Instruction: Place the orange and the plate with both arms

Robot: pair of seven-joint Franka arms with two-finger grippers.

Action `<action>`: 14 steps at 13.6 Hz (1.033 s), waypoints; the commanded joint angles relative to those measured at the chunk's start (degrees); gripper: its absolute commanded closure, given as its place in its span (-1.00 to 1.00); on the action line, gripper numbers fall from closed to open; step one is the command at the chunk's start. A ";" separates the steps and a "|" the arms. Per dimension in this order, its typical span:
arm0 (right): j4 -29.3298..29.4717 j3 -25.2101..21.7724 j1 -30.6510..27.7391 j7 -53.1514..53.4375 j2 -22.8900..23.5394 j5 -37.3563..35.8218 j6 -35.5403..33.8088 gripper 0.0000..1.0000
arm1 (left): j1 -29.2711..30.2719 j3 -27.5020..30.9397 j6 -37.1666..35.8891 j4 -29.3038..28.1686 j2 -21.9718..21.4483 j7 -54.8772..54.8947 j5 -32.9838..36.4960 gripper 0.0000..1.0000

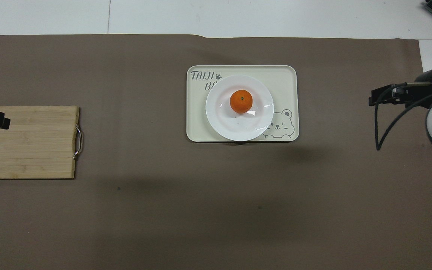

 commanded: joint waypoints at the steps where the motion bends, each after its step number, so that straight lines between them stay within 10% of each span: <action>1: 1.04 0.60 0.15 2.20 -3.19 -2.00 -5.44 -1.00 | 0.46 -0.42 -0.45 -0.47 -0.88 0.44 0.77 -1.00; 14: 0.17 1.30 0.33 -1.83 -7.15 -3.50 -6.43 -1.00 | 0.46 -0.42 -0.45 -0.47 -0.88 0.44 0.77 -1.00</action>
